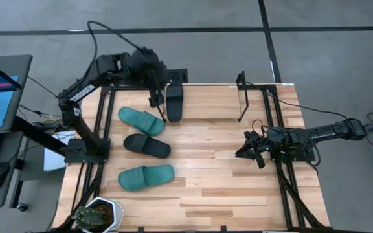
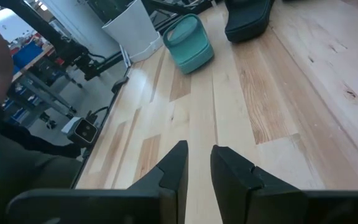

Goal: Pick and place slides into the shelf
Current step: Put the black slipper on the shelf

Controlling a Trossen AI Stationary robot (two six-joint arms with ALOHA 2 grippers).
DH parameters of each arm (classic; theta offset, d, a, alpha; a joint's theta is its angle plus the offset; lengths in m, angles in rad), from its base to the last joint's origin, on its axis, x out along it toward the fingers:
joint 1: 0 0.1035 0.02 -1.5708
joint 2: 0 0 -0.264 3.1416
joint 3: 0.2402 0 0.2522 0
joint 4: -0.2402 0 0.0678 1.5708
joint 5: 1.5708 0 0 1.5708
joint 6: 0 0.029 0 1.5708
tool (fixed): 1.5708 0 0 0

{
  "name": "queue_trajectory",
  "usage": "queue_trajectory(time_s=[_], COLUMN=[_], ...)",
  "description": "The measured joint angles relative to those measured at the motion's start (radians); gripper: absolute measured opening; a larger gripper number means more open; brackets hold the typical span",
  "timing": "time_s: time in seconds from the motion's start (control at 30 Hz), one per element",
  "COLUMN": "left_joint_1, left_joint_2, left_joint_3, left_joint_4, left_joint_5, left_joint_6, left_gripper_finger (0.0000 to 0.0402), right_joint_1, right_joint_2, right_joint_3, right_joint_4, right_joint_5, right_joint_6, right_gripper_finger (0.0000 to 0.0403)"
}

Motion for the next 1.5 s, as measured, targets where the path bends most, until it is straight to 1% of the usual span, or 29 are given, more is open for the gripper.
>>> queue_trajectory(time_s=[0.07,0.17,0.23,0.37,0.47,0.57,0.67,0.83,0.93,1.07,1.27,1.4,1.5], left_joint_1=[-0.027,-0.050,-0.052,-0.051,-0.052,-0.051,-0.051,-0.041,-0.041,-0.041,-0.041,-0.041,-0.041], left_joint_2=[-0.027,-0.119,-0.208,-0.402,-0.537,-0.641,-0.729,-0.838,-0.878,-0.889,-0.874,-0.867,-0.865], left_joint_3=[-0.066,-0.218,-0.360,-0.715,-0.956,-1.155,-1.286,-1.409,-1.445,-1.467,-1.475,-1.475,-1.471], left_joint_4=[0.030,0.196,0.334,0.691,0.940,1.105,1.185,1.175,1.151,1.092,1.074,1.071,1.073], left_joint_5=[-0.020,-0.004,0.035,0.100,0.143,0.145,0.140,0.130,0.113,0.096,0.139,0.133,0.124], left_joint_6=[-0.004,-0.003,0.007,0.006,0.003,-0.007,-0.043,-0.195,-0.306,-0.414,-0.418,-0.398,-0.467], left_gripper_finger=[0.0000,0.0000,0.0000,0.0000,0.0000,0.0000,0.0000,0.0000,0.0000,0.0000,0.0000,0.0000,0.0000], right_joint_1=[0.000,0.000,0.000,0.000,0.000,0.000,0.000,0.000,0.000,0.000,0.000,0.000,0.000], right_joint_2=[0.000,0.000,0.000,0.000,0.000,0.000,0.000,0.000,0.000,0.000,0.000,0.000,0.000], right_joint_3=[0.000,0.000,0.000,0.000,0.000,0.000,0.000,0.000,0.000,0.000,0.000,0.000,0.000], right_joint_4=[0.000,0.000,0.000,0.000,0.000,0.000,0.000,0.000,0.000,0.000,0.000,0.000,0.000], right_joint_5=[0.000,0.000,0.000,0.000,0.000,0.000,0.000,0.000,0.000,0.000,0.000,0.000,0.000], right_joint_6=[0.000,0.000,0.000,0.000,0.000,0.000,0.000,0.000,0.000,0.000,0.000,0.000,0.000], right_gripper_finger=[0.0059,0.0059,0.0059,0.0059,0.0059,0.0059,0.0059,0.0059,0.0059,0.0059,0.0059,0.0059,0.0059])
